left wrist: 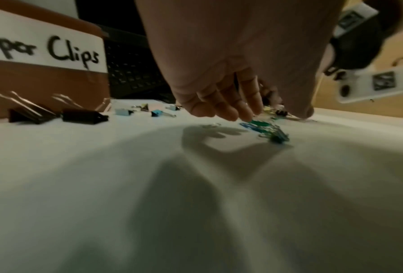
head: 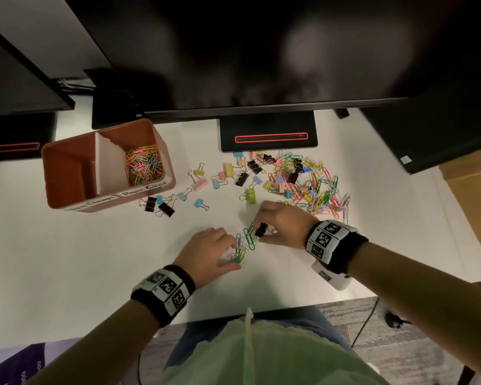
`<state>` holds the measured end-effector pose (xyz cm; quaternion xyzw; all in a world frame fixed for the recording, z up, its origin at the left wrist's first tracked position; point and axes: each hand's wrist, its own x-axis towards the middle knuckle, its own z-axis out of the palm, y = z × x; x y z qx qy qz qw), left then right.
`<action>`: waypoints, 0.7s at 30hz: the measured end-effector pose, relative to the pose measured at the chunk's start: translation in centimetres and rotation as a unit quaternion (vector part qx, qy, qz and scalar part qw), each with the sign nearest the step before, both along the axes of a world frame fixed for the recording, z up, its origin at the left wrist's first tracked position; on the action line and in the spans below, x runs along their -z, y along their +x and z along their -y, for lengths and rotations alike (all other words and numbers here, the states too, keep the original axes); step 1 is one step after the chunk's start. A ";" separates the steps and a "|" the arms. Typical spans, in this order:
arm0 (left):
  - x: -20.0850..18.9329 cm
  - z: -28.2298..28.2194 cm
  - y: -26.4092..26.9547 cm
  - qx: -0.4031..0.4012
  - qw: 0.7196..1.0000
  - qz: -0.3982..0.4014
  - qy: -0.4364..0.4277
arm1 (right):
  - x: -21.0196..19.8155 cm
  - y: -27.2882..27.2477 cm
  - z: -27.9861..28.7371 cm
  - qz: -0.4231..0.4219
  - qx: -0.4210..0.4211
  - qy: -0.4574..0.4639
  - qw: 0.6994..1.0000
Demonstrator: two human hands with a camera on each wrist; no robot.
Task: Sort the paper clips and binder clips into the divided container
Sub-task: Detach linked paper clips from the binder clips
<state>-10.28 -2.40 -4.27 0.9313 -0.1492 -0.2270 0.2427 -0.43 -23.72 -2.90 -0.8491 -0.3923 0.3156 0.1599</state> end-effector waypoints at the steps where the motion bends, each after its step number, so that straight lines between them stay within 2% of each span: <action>1: 0.3 0.4 -0.3 0.005 1.000 -0.006 0.001 | -0.1 0.5 -0.5 0.007 0.016 0.017 1.000; 7: 1.3 0.8 -1.0 -0.055 0.997 -0.002 -0.051 | -1.2 2.6 -2.9 0.036 0.104 0.074 0.991; 10: 0.6 -0.1 -1.0 -0.076 0.995 0.020 -0.068 | -1.6 2.5 -1.1 0.049 0.107 0.048 0.992; 15: -0.2 -2.7 0.3 -0.202 0.976 0.079 -0.031 | -0.5 1.0 3.3 0.002 0.087 -0.022 0.996; 18: -0.6 -2.5 0.6 -0.184 0.978 0.095 0.002 | 0.0 -0.1 4.9 -0.033 0.064 -0.049 0.996; 21: -0.8 -0.8 0.0 -0.131 0.991 0.039 0.012 | 0.4 -1.2 5.7 -0.054 0.052 -0.079 0.994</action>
